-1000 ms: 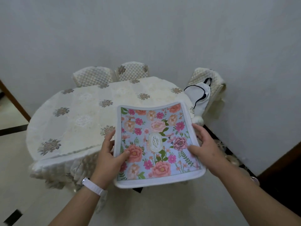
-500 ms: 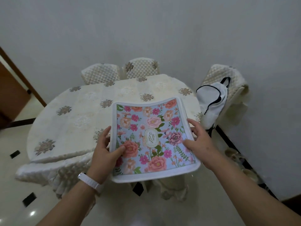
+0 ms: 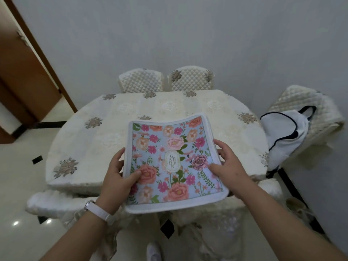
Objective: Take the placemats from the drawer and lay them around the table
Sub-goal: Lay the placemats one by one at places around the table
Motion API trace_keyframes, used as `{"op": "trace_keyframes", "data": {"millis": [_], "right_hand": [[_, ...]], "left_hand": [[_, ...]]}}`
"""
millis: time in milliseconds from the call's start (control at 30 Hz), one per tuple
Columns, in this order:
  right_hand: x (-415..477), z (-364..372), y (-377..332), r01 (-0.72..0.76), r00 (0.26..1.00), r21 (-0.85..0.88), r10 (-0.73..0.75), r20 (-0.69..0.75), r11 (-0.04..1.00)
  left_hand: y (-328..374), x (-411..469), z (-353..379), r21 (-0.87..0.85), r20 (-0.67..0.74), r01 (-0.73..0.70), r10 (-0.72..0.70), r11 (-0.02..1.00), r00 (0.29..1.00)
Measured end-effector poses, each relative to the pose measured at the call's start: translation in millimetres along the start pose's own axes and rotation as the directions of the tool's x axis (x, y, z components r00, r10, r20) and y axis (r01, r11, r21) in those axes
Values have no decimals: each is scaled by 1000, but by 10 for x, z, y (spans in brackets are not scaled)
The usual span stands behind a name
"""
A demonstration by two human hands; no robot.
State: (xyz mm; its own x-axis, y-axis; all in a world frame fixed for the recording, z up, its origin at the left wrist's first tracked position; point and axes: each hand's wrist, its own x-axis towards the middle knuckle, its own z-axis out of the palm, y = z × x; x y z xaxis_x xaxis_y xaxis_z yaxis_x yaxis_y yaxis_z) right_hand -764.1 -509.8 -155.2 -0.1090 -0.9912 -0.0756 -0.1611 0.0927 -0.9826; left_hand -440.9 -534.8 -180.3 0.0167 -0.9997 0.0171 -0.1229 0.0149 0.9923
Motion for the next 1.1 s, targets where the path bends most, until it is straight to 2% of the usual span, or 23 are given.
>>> {"op": "trace_keyframes", "data": {"millis": [200, 500, 933, 1100], "right_hand": [[847, 523, -94, -57, 998, -29, 56, -43, 998], [1833, 1294, -52, -149, 984, -65, 142, -104, 987], [2592, 1444, 231, -246, 960, -146, 220, -175, 958], [3084, 1428, 442, -273, 955, -134, 251, -159, 953]], "left_hand": [[-203, 960, -364, -33, 22, 7, -6, 999, 1000], [-467, 2168, -877, 25, 71, 34, -35, 999, 997], [-872, 2965, -717, 42, 89, 166, -169, 985, 982], [-1017, 3348, -580, 64, 32, 202, -204, 977, 978]]}}
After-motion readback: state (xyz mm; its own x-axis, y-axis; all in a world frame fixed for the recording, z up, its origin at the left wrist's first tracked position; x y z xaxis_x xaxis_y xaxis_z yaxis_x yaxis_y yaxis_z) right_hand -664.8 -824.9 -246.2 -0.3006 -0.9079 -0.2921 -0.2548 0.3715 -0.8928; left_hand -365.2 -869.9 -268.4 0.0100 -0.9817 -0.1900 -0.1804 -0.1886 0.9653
